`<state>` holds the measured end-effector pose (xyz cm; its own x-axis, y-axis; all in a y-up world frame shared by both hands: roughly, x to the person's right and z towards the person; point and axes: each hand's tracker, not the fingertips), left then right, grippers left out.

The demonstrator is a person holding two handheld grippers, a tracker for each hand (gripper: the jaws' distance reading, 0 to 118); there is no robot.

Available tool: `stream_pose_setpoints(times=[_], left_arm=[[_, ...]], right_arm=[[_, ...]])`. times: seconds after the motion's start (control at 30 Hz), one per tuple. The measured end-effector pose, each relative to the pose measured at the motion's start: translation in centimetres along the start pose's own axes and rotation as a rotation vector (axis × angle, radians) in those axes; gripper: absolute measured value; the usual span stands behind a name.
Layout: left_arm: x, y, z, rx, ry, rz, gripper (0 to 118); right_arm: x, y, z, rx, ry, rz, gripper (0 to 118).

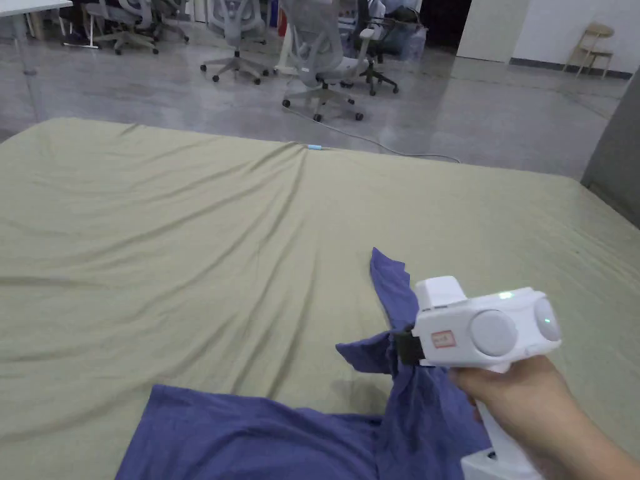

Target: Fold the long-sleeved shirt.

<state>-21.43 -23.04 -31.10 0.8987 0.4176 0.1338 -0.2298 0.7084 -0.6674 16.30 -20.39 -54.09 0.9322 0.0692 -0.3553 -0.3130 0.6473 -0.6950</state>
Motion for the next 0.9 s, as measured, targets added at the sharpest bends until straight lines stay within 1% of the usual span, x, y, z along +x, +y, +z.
stream_pose_setpoints(times=[0.07, 0.1, 0.17, 0.23, 0.3, 0.33, 0.4, 0.43, 0.47, 0.5, 0.53, 0.57, 0.6, 0.63, 0.67, 0.7, 0.73, 0.77, 0.8, 0.83, 0.87, 0.9], left_arm=[[0.4, -0.2, 0.8, 0.006, -0.002, -0.004, 3], [0.6, -0.4, 1.0, 0.008, -0.001, -0.002, 3], [0.7, -0.8, 1.4, 0.006, 0.002, 0.010, 3], [0.9, -1.3, 1.7, 0.004, 0.006, 0.026, 3], [0.9, -1.5, 2.1, -0.002, 0.009, 0.041, 3], [1.1, -1.6, 2.2, -0.005, 0.012, 0.046, 3], [1.4, -1.8, 2.4, -0.012, 0.022, 0.048, 3], [1.4, -1.7, 2.7, -0.015, 0.026, 0.044, 3], [1.5, -1.7, 2.9, -0.016, 0.029, 0.040, 3], [1.6, -1.6, 3.0, -0.017, 0.032, 0.037, 3], [1.7, -1.6, 3.2, -0.016, 0.034, 0.033, 3], [1.6, -1.4, 3.4, -0.014, 0.036, 0.030, 3], [1.6, -1.3, 3.5, -0.011, 0.042, 0.027, 3], [1.5, -1.2, 3.5, -0.008, 0.047, 0.025, 3], [1.5, -1.1, 3.4, -0.009, 0.051, 0.022, 3], [1.3, -1.0, 3.3, -0.010, 0.055, 0.021, 3], [1.2, -0.9, 3.0, -0.012, 0.057, 0.022, 3], [1.1, -0.8, 2.6, -0.014, 0.058, 0.023, 3], [1.1, -0.7, 2.2, -0.016, 0.058, 0.026, 3], [0.7, -0.6, 1.4, -0.023, 0.058, 0.030, 3], [0.4, -0.3, 0.5, -0.036, 0.057, 0.036, 3], [0.2, 0.1, -0.4, -0.044, 0.060, 0.044, 4]], right_arm=[[-0.7, -3.8, 5.6, 0.003, 0.045, 0.051, 5], [-0.9, -5.6, 7.5, -0.020, 0.069, 0.058, 5], [-1.8, -10.0, 10.7, -0.110, 0.129, 0.104, 5], [-2.7, -13.9, 11.5, -0.219, 0.144, 0.154, 5], [-3.8, -17.6, 10.4, -0.372, 0.102, 0.210, 5], [-3.8, -19.4, 8.9, -0.447, 0.085, 0.234, 5], [-4.8, -22.4, 6.3, -0.597, 0.058, 0.264, 5], [-5.2, -23.1, 5.6, -0.630, 0.040, 0.270, 8], [-4.5, -23.8, 4.9, -0.632, 0.020, 0.272, 20], [-4.6, -23.8, 5.0, -0.581, -0.004, 0.290, 64], [-4.6, -23.4, 5.5, -0.497, -0.034, 0.268, 98], [-4.6, -22.8, 6.3, -0.415, -0.063, 0.236, 118], [-3.4, -22.0, 7.8, -0.351, -0.034, 0.182, 118], [-2.9, -20.9, 9.1, -0.298, -0.036, 0.108, 115], [-2.5, -20.0, 10.5, -0.227, -0.016, -0.006, 104], [-2.1, -19.3, 11.6, -0.188, 0.024, -0.100, 67], [-1.2, -19.1, 13.0, -0.131, 0.095, -0.189, 27], [-1.0, -18.9, 13.4, -0.075, 0.126, -0.224, 4], [-1.1, -18.8, 13.9, -0.023, 0.125, -0.236, 4], [-1.4, -18.6, 14.3, 0.026, 0.069, -0.223, 4], [-2.0, -18.8, 14.6, 0.037, 0.036, -0.209, 4], [-2.3, -18.8, 14.5, 0.036, 0.033, -0.199, 4]])
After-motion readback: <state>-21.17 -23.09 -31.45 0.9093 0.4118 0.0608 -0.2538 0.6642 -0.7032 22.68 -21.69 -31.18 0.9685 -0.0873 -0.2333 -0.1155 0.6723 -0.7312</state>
